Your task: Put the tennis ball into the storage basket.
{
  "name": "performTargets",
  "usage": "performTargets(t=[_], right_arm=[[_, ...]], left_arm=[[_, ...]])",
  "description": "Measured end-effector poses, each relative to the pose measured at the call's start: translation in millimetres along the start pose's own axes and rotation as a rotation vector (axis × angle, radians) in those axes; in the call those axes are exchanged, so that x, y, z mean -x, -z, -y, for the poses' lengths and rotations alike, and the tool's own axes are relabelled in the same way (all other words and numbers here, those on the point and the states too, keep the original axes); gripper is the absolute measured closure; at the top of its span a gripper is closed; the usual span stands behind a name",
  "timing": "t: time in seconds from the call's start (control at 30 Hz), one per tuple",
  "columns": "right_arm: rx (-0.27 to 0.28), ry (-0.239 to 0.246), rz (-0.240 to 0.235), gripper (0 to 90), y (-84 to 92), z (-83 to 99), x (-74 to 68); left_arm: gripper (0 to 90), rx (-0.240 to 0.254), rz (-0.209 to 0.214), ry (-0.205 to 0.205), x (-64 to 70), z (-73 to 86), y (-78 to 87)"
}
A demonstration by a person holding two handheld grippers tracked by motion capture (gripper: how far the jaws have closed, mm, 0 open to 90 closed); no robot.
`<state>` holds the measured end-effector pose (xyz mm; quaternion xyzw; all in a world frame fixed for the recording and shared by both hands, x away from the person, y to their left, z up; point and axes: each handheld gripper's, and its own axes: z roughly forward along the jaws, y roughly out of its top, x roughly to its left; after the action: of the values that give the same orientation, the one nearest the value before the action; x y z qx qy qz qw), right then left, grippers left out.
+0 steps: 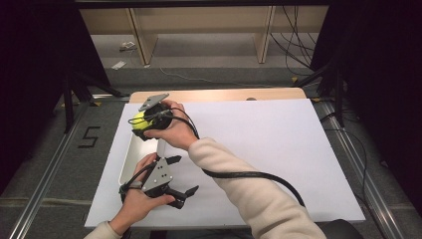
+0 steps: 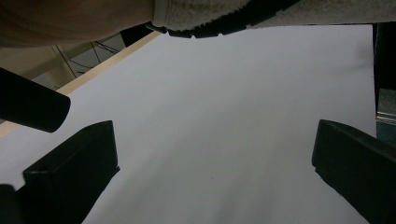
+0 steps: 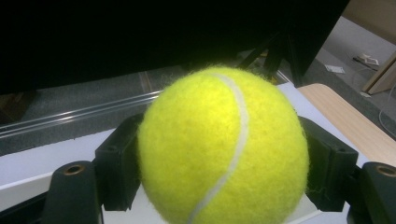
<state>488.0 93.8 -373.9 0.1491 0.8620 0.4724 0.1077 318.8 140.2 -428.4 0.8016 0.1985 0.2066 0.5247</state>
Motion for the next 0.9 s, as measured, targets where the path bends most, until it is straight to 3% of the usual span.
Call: performTargets(t=[0.9], right_arm=[[-0.023, -0.01, -0.003, 26.7, -9.0, 2.4, 3.6]], left_arm=[[0.0, -0.003, 0.003, -0.004, 0.2, 0.3, -0.3]])
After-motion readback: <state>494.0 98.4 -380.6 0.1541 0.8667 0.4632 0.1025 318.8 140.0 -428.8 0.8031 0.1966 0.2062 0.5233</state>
